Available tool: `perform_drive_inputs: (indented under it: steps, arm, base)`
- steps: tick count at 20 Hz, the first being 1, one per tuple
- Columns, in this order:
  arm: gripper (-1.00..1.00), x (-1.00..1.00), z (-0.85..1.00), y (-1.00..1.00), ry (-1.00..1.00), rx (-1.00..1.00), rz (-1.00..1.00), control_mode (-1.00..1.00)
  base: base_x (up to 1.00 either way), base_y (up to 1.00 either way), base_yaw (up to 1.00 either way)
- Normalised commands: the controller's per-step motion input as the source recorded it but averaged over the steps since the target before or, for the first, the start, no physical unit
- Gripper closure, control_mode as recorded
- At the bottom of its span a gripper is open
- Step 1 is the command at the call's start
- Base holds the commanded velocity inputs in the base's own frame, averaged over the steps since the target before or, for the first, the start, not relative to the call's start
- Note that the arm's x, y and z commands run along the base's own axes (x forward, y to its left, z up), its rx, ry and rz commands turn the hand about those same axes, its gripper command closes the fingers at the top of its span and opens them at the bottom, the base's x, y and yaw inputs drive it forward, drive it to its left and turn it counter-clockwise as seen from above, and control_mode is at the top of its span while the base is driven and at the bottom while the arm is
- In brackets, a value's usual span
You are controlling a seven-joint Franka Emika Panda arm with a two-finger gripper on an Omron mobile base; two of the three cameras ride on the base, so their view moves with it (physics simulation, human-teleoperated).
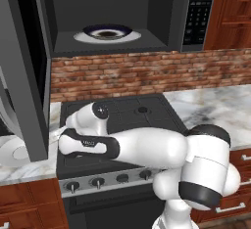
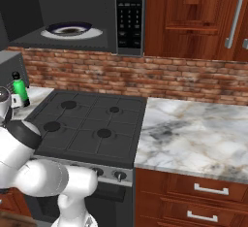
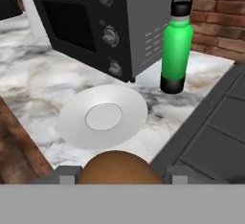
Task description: Pick the egg from the microwave and place it on plate located on the counter.
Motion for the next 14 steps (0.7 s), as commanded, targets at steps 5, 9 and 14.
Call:
perform_drive_inputs:
  steps: [5, 9, 14]
  arm:
    - [1.0, 0.0, -0.19, 0.37, 0.1, 0.0, 0.0, -1.0]
    - [1.0, 0.0, -0.12, 0.36, 0.09, 0.0, 0.0, -1.0]
    - [1.0, 0.0, -0.12, 0.32, 0.07, 0.0, 0.0, -1.0]
  base:
    - [0.0, 0.0, 0.0]
    - [0.0, 0.0, 0.0]
    - [0.0, 0.0, 0.0]
